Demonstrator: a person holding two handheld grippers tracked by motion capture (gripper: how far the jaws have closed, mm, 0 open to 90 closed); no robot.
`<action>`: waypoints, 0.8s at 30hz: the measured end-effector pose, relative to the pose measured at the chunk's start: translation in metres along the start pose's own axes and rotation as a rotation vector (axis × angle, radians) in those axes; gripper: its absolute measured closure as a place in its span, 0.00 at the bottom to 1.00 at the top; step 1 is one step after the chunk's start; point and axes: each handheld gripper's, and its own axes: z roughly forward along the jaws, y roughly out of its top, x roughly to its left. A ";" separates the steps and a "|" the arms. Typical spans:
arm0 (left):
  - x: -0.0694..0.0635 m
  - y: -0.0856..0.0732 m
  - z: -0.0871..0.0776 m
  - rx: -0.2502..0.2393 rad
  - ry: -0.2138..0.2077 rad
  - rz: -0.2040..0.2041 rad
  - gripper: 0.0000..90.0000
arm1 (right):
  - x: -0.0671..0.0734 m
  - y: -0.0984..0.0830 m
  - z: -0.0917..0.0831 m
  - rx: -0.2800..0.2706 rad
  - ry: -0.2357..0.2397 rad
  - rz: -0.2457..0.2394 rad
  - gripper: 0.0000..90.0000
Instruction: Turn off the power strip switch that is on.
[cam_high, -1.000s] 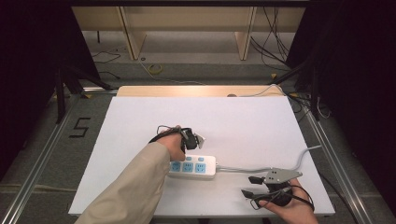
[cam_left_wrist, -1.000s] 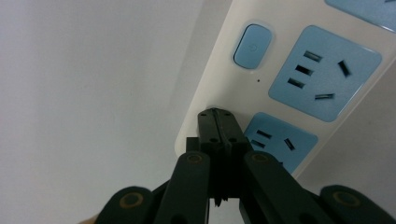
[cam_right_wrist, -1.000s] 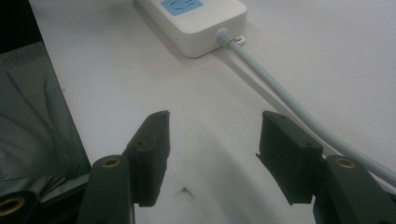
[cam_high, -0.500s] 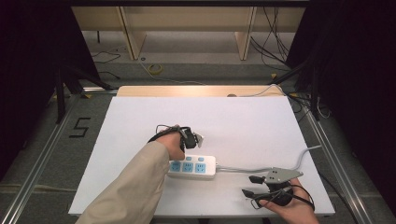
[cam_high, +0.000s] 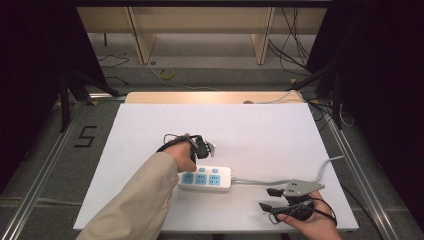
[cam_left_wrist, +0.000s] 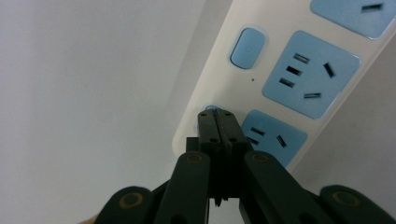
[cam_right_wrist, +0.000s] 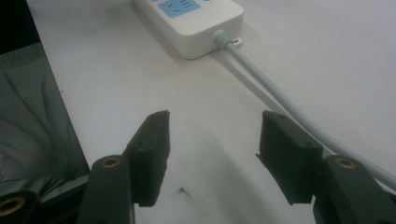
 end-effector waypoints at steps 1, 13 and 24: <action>0.001 -0.002 0.000 -0.019 -0.005 -0.012 1.00 | 0.000 0.000 0.000 0.002 -0.001 0.000 0.49; -0.003 -0.035 -0.025 -0.296 0.050 -0.138 0.89 | -0.001 -0.001 -0.001 -0.002 -0.006 0.001 0.49; -0.030 -0.128 0.003 -0.771 0.116 -0.419 0.35 | -0.001 -0.001 0.000 0.000 -0.009 0.004 0.49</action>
